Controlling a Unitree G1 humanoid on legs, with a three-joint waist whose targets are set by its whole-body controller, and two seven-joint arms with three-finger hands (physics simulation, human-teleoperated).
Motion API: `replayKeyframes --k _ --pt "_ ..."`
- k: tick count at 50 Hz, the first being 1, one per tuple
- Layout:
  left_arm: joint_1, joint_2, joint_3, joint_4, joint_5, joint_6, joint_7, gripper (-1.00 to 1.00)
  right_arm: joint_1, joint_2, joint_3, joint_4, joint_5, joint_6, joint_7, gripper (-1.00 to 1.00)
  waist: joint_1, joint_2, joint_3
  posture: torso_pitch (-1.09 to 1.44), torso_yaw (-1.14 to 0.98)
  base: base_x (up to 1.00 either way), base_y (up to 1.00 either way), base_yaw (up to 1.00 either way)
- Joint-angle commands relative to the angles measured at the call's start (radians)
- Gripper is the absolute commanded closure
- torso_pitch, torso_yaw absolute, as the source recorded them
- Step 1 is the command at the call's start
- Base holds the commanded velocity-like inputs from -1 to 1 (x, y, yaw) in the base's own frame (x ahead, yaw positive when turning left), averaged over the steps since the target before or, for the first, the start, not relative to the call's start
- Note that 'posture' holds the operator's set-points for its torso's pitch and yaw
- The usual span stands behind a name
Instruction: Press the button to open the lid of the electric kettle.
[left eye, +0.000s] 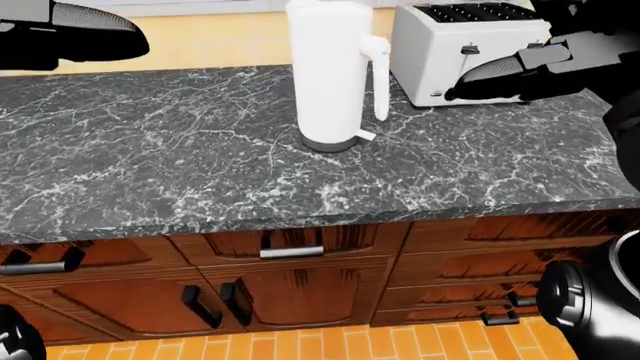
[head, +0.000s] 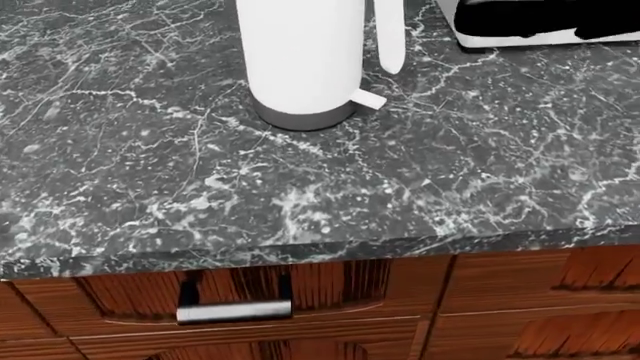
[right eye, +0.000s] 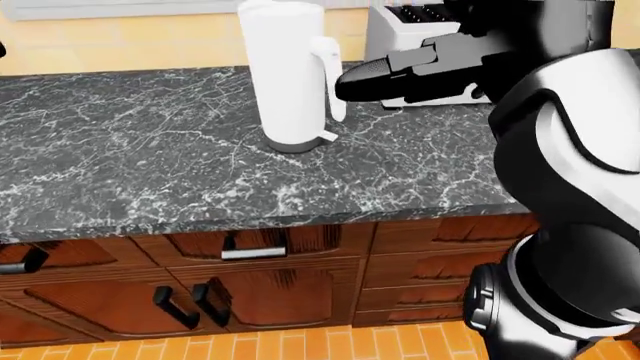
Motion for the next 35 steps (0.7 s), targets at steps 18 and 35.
replayKeyframes --k 18,35 --pt "-0.032 0.008 0.024 -0.011 0.012 -0.011 -0.005 -1.00 -0.026 -0.009 -0.018 -0.010 -0.014 -0.022 -0.011 -1.00 -0.012 0.017 -0.012 0.00 0.00 0.18 0.00 0.00" --pt "-0.028 0.006 0.022 -0.008 0.000 -0.017 0.003 -1.00 -0.022 -0.014 -0.012 -0.007 -0.030 -0.031 -0.007 -1.00 0.014 -0.053 -0.010 0.00 0.00 0.15 0.00 0.00"
